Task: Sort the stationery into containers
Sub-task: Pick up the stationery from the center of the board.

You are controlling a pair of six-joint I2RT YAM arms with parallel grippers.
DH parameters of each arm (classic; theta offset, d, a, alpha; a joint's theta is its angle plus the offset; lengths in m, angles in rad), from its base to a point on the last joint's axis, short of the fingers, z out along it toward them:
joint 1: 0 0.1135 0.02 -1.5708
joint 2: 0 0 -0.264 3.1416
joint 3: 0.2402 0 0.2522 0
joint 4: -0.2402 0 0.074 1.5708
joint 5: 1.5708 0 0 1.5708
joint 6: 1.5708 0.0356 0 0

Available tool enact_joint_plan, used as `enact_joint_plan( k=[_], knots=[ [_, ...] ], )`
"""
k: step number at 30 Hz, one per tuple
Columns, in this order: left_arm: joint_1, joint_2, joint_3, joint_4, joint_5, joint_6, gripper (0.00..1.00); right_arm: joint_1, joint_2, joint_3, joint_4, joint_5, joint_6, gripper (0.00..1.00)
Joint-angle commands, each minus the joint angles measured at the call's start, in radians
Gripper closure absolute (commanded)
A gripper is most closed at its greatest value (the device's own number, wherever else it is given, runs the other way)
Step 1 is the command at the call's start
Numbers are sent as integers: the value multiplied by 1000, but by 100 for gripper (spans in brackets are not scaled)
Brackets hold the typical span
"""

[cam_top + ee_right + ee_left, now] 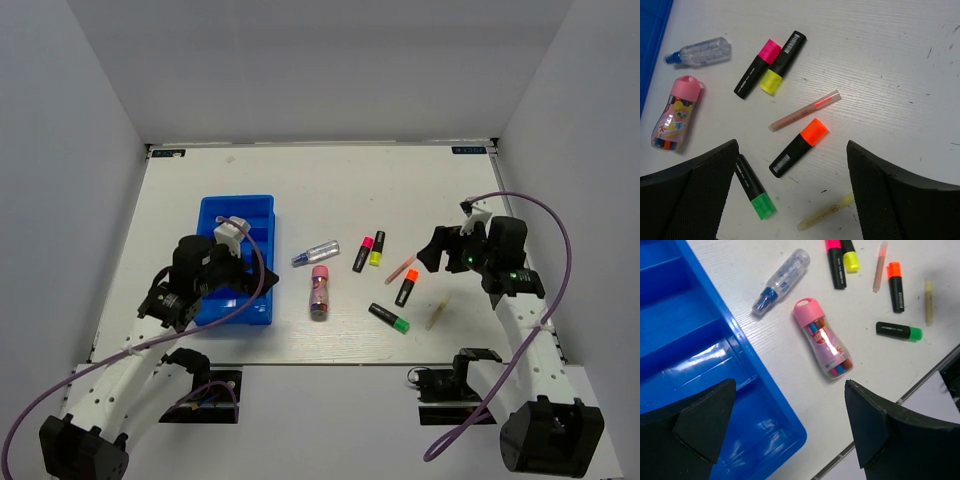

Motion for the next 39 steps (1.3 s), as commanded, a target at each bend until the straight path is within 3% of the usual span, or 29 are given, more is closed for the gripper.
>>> enact_joint_plan(
  k=[1, 6, 7, 8, 9, 10, 12, 13, 14, 15, 16, 17, 18, 19, 20, 21, 22, 23, 26, 27, 28, 29, 30, 33, 39],
  knots=[
    [-7, 29, 73, 31, 58, -30, 0, -3, -33, 7, 34, -11, -4, 10],
    [-106, 118, 171, -35, -19, 10, 3, 0, -14, -7, 7, -74, -156, 10],
    [-138, 118, 183, -58, -34, 29, 5, -1, -14, -8, 2, -80, -157, 16],
    [-157, 161, 194, -67, -50, 36, 9, -1, -13, -2, -3, -83, -167, 29],
    [-172, 175, 206, -73, -62, 51, 14, 2, -11, -4, -6, -75, -172, 50],
    [-218, 189, 240, -93, -82, 57, 32, 0, -11, -7, 6, -71, -173, 100],
    [-246, 268, 264, -113, -134, 65, 74, 0, 1, 1, -6, -42, -170, 100],
    [-284, 308, 298, -125, -148, 74, 100, 2, 6, 5, -22, -39, -178, 100],
    [-298, 331, 307, -127, -195, 80, 100, 3, 19, 11, -41, -35, -183, 66],
    [-322, 394, 317, -124, -214, 86, 100, 2, 24, 39, -62, -43, -192, 19],
    [-329, 422, 346, -121, -229, 94, 99, 3, 30, 45, -70, -51, -195, 9],
    [-347, 446, 363, -129, -238, 99, 88, 2, 29, 42, -70, -52, -201, 9],
    [-358, 530, 401, -133, -279, 99, 62, 2, 32, 41, -67, -52, -197, 11],
    [-363, 560, 444, -141, -292, 109, 16, 3, 32, 42, -64, -49, -195, 21],
    [-369, 592, 468, -162, -304, 120, 9, 3, 33, 44, -69, -48, -190, 52],
    [-370, 685, 519, -176, -307, 134, 3, 5, 39, 44, -73, -48, -190, 61],
    [-370, 716, 565, -190, -307, 163, 1, 5, 41, 45, -75, -51, -193, 65],
    [-369, 779, 592, -205, -307, 199, 11, 3, 44, 45, -76, -52, -192, 65],
    [-364, 957, 853, -383, -364, 102, 64, 7, 50, 51, -84, -46, -190, 63],
    [-369, 985, 893, -456, -402, 74, 64, 7, 35, 50, -88, -40, -193, 61],
    [-382, 1020, 895, -477, -419, 4, 58, 7, 50, 54, -93, -32, -193, 61],
    [-393, 1025, 874, -472, -439, -65, 46, 5, 50, 54, -93, -20, -196, 61],
    [-410, 1023, 843, -440, -464, -128, 43, 7, 50, 57, -95, -14, -195, 58],
    [-425, 1011, 768, -414, -473, -304, 41, 8, 44, 64, -104, 0, -192, 50],
    [-459, 1026, 685, -416, -466, -539, 29, 13, 32, 65, -107, -5, -190, 46]
  ],
)
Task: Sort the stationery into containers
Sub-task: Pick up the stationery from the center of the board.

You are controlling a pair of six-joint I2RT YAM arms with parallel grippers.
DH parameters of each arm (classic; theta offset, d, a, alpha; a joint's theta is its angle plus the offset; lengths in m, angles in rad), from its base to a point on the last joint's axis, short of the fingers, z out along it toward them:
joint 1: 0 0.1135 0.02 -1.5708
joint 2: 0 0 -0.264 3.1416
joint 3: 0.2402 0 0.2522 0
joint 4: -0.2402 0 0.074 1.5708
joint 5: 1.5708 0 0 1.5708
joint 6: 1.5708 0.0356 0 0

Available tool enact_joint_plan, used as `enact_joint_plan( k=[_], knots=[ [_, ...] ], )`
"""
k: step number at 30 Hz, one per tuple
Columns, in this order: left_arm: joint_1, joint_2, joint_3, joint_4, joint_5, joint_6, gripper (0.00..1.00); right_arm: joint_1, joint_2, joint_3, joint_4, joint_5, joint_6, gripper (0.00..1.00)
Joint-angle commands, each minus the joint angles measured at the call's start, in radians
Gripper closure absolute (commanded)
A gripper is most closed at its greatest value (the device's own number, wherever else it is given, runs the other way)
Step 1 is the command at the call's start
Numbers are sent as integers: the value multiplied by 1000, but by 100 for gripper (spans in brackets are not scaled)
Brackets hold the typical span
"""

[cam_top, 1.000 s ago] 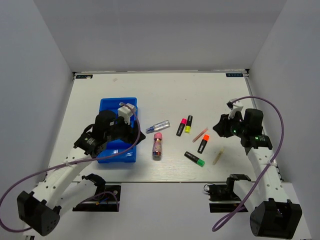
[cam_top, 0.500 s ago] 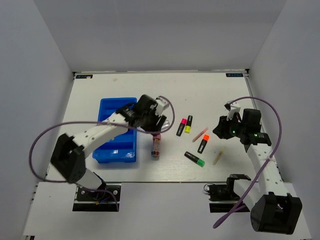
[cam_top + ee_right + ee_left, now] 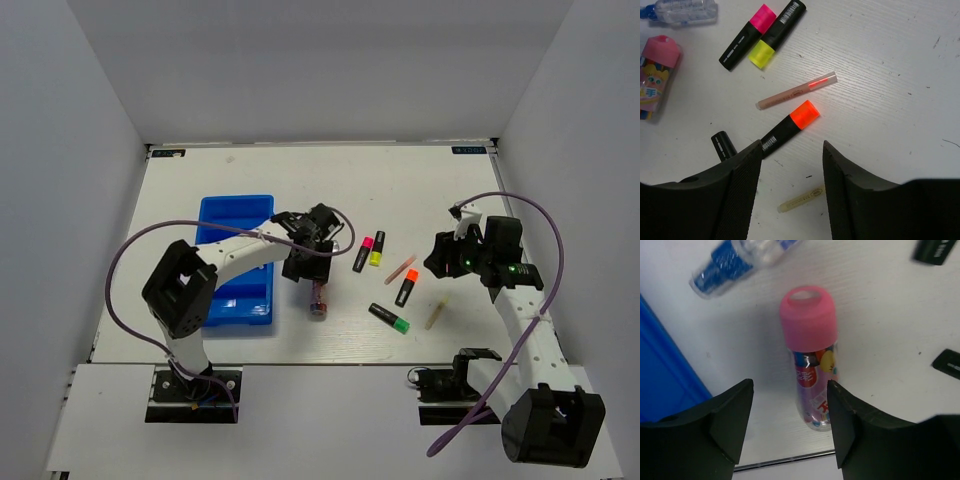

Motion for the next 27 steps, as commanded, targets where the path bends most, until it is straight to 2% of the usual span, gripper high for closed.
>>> enact_joint_plan(
  k=[1, 5, 9, 12, 14, 15, 19, 20, 22, 23, 25, 26, 27],
  knots=[
    [-34, -27, -55, 38, -16, -208, 29, 8, -16, 43, -10, 6, -7, 44],
    [-59, 31, -56, 36, -22, -268, 29, 12, -19, 47, -19, 7, -2, 43],
    [-57, 57, -107, 131, -2, -306, 29, 12, -24, 44, -17, 12, -2, 43],
    [-67, 90, -104, 133, -16, -324, 29, 12, -33, 41, -19, 17, -2, 42],
    [-71, 97, -113, 134, -49, -337, 33, 12, -33, 44, -22, 18, -1, 42],
    [-76, 102, -118, 133, -56, -337, 36, 12, -34, 41, -22, 18, -2, 42],
    [-76, 108, -155, 141, -71, -326, 82, 13, -42, 43, -22, 15, -1, 42],
    [-76, 102, -152, 141, -69, -320, 100, 12, -44, 43, -22, 14, -1, 42],
    [-80, 85, -115, 101, -72, -280, 100, 12, -45, 41, -20, 15, -1, 42],
    [-88, 65, -45, 84, -80, -243, 100, 13, -47, 41, -17, 12, -2, 39],
    [-103, 27, 15, 23, -80, -151, 100, 12, -41, 41, -20, 9, -10, 15],
    [-102, 22, 137, -2, -79, -80, 100, 12, -42, 43, -26, -5, -13, 10],
    [-90, 16, 185, -105, -76, -5, 100, 12, -44, 43, -31, -5, -18, 10]
  ],
)
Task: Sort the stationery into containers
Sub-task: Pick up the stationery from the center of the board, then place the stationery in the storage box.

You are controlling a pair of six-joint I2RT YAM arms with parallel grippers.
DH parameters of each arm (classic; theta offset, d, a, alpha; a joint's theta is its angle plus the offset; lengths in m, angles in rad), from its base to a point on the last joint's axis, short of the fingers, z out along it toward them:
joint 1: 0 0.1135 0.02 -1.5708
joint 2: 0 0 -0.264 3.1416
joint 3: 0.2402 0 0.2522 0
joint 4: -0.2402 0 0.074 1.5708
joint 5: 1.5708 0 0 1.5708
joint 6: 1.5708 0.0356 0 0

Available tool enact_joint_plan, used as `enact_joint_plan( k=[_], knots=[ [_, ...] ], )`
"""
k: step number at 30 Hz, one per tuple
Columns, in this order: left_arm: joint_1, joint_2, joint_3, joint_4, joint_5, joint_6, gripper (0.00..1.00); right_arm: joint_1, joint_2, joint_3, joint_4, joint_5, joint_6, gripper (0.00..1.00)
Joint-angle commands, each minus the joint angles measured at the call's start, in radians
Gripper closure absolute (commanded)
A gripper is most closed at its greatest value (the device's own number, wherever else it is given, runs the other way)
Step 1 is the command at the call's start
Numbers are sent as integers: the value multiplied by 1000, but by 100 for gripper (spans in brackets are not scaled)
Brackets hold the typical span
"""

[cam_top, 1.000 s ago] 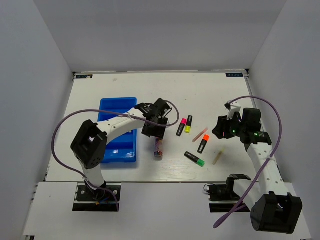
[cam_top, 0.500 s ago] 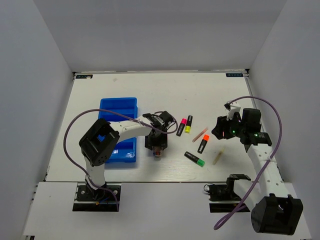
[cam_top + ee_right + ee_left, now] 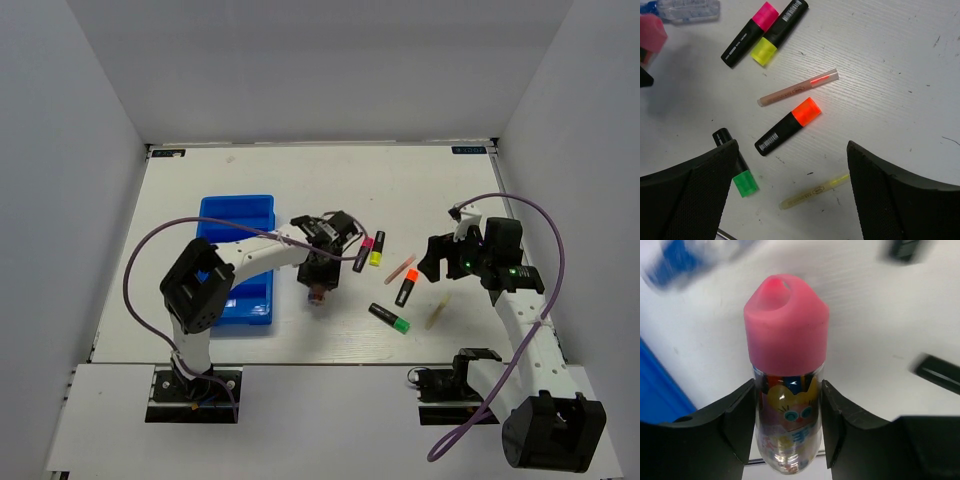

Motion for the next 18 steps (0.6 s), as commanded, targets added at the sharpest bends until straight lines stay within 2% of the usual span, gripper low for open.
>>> enact_joint_plan(
  k=[1, 2, 3, 5, 8, 10, 11, 12, 15, 17, 18],
  knots=[
    [8, -75, 236, -147, -37, 215, 100, 4, -12, 44, -10, -20, -20, 10],
    [15, -71, 334, -187, -40, 311, 100, 4, -13, 44, -9, -17, -22, 10],
    [31, -66, 424, -268, -34, 339, 100, 4, -9, 44, -9, -19, -20, 10],
    [126, -48, 564, -414, -13, 428, 100, 4, -15, 45, -10, -14, -19, 10],
    [293, -20, 644, -514, -13, 543, 100, 5, -18, 45, -9, -15, -14, 10],
    [353, -23, 613, -499, -30, 699, 100, 5, -18, 45, -7, -20, -11, 10],
    [388, -24, 602, -488, -90, 709, 100, 5, -18, 44, -7, -22, -10, 10],
    [403, -37, 539, -476, -106, 832, 100, 5, -18, 42, -7, -22, -8, 10],
    [466, -83, 446, -369, -148, 931, 100, 5, -13, 44, -6, -23, -6, 10],
    [512, -118, 361, -267, -133, 1045, 100, 5, -9, 45, -7, -23, -6, 10],
    [522, -142, 344, -228, -82, 1104, 100, 5, -8, 45, -15, -23, -6, 10]
  ],
)
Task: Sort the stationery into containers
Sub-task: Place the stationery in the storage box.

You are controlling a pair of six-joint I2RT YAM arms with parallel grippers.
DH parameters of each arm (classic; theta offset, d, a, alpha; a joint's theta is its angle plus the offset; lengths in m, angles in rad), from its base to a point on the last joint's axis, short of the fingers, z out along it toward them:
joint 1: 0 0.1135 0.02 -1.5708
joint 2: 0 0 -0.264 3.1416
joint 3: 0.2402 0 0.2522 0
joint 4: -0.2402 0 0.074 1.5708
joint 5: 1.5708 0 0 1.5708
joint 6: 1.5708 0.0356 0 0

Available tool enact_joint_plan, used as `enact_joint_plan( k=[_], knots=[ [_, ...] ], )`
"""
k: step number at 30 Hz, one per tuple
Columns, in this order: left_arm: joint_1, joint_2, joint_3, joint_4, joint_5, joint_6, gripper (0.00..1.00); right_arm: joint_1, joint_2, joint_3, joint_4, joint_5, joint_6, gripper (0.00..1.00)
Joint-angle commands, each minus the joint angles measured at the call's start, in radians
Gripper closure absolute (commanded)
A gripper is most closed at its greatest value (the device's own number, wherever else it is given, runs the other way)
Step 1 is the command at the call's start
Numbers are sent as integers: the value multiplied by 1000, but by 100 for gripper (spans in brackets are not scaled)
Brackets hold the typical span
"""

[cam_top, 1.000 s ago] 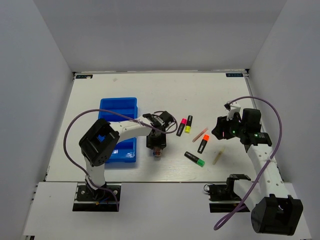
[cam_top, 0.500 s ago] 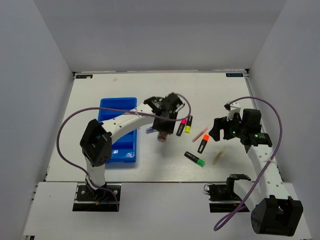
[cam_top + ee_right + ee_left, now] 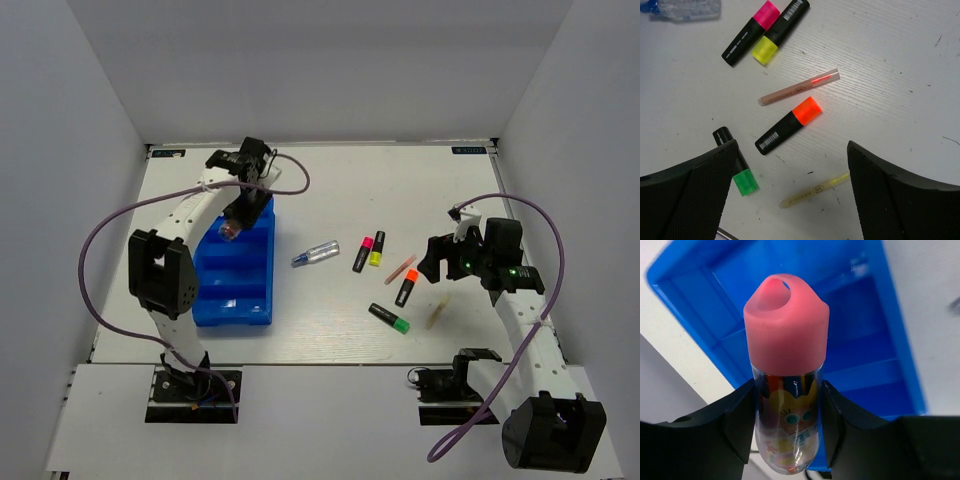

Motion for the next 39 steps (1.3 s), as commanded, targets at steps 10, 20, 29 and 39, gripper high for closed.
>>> enact_joint_plan(
  k=[10, 20, 29, 39],
  knots=[
    [174, -276, -336, 384, 420, 575, 100, 7, 31, 51, -4, -16, 2, 10],
    [241, -193, -353, 496, 646, 827, 100, 7, 55, 53, -6, 1, 3, 10],
    [237, -156, -359, 570, 603, 996, 100, 5, 77, 59, -10, 9, 0, 10],
    [234, -121, -416, 679, 559, 1003, 97, 5, 89, 66, -21, 4, 2, 10]
  ],
)
